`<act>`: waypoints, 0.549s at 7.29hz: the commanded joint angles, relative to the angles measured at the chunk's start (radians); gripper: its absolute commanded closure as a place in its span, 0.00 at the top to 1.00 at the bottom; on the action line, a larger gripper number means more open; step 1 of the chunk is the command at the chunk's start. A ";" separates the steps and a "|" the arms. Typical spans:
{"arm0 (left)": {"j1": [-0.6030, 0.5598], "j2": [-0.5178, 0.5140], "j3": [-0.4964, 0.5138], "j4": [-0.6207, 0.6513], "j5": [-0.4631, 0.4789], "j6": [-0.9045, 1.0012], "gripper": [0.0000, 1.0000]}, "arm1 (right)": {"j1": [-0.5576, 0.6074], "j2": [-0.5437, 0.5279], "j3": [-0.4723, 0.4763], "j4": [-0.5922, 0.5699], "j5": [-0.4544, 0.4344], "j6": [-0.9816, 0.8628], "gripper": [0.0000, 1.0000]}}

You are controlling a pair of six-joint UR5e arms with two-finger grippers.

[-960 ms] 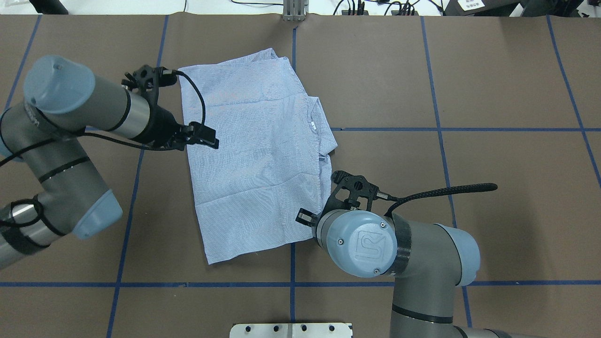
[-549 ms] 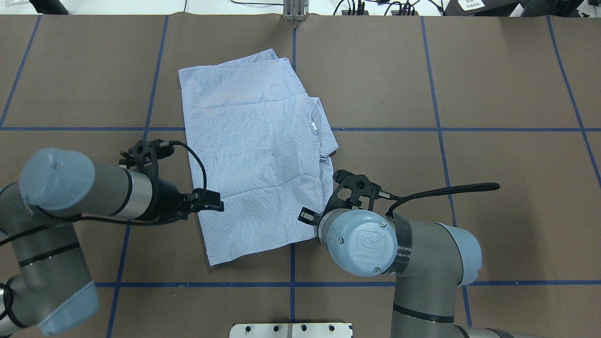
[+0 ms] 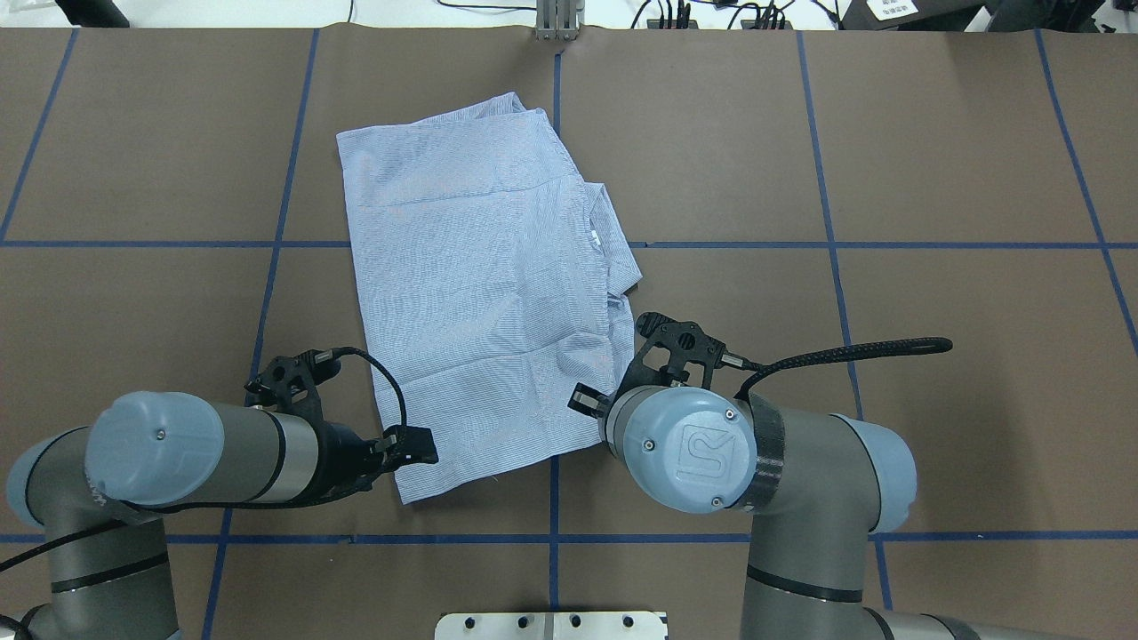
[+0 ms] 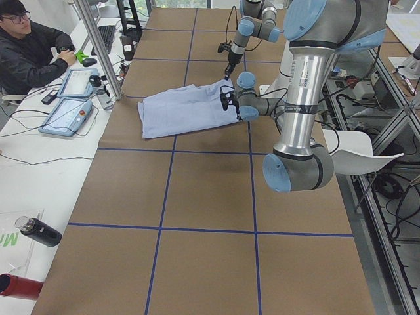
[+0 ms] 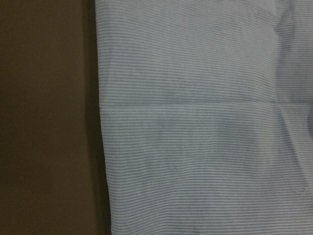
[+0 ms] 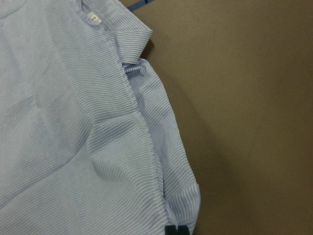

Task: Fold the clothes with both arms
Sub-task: 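Grasp the near shirt edges with both grippers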

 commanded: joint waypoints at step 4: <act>0.069 -0.011 0.039 0.001 0.004 -0.033 0.82 | -0.001 0.001 0.000 0.000 0.002 -0.001 0.00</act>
